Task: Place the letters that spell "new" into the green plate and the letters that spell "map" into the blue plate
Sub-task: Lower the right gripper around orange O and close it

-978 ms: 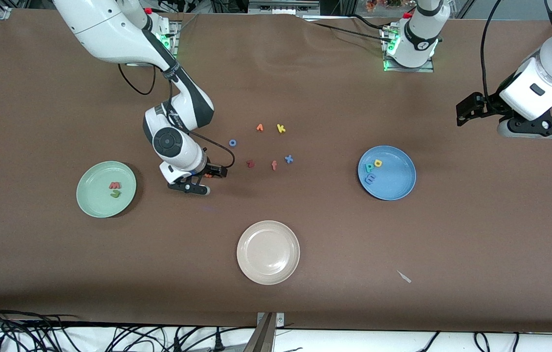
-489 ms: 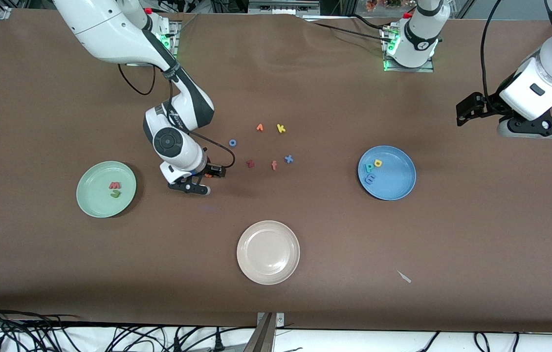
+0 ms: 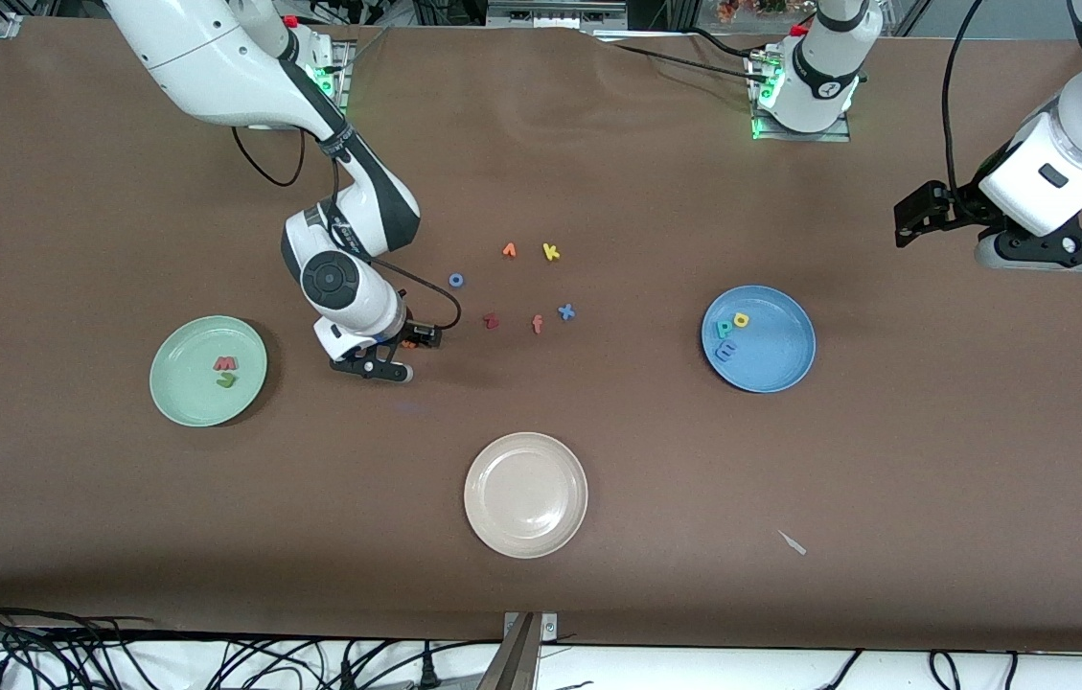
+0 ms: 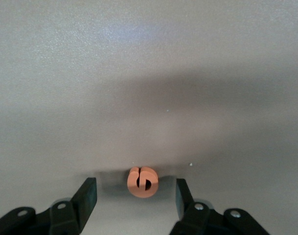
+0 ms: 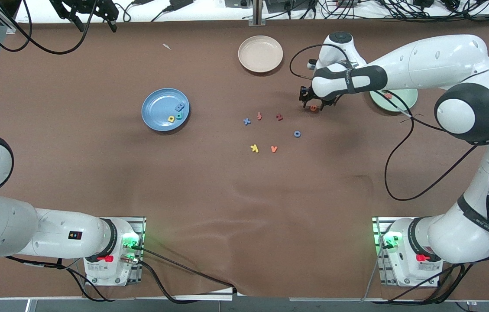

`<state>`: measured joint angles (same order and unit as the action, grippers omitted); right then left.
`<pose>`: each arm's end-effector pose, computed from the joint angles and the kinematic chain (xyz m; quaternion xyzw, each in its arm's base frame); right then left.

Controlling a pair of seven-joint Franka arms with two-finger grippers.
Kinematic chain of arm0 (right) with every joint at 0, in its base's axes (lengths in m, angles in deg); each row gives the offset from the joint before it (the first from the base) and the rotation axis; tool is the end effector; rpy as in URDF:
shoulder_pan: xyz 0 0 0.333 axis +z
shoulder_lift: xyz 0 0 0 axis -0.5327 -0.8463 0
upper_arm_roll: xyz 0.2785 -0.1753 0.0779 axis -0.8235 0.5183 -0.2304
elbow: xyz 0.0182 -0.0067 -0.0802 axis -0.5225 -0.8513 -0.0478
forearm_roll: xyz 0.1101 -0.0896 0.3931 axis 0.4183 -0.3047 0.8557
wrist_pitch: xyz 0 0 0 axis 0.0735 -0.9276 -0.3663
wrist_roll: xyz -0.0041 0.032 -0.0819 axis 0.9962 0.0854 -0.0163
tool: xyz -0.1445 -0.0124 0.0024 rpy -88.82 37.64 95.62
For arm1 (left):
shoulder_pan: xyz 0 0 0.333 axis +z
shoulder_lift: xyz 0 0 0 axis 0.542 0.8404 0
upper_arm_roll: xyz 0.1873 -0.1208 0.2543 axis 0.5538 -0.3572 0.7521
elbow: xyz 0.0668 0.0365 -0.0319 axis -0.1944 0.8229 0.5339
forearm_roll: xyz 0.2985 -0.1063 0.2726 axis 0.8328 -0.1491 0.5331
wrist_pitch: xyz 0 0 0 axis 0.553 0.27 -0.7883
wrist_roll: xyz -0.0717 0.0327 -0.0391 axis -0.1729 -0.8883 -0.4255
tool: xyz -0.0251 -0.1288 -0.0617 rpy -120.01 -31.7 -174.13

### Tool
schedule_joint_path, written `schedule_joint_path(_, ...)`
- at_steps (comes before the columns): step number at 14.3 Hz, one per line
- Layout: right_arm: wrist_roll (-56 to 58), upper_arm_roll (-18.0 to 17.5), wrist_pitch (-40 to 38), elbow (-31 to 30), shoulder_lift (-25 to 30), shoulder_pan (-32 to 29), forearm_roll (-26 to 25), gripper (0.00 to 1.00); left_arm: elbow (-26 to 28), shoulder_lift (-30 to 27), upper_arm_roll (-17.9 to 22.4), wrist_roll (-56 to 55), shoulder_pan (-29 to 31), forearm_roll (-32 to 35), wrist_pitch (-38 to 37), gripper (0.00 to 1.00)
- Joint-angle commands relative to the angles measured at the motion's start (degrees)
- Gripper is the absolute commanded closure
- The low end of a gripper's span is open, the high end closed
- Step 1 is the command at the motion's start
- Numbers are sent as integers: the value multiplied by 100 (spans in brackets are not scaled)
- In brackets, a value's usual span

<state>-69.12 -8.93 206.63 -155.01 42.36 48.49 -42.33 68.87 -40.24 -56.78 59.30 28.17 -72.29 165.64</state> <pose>0.5701 0.3021 0.1396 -0.9946 0.0867 0.0546 0.0168 0.5750 -0.0739 0.5754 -0.9992 0.0148 0.0362 0.0027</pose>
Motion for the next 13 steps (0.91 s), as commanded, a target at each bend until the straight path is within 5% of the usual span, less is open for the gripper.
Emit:
schedule_joint_path(1, 29, -3, 55, 6, -31, 4, -33, 27, -75, -46, -6, -53, -10, -32, -102, 0)
schedule_joint_path(13, 64, -3, 55, -2, -93, -4, -33, 35, -75, -46, -6, -53, -10, -32, -102, 0)
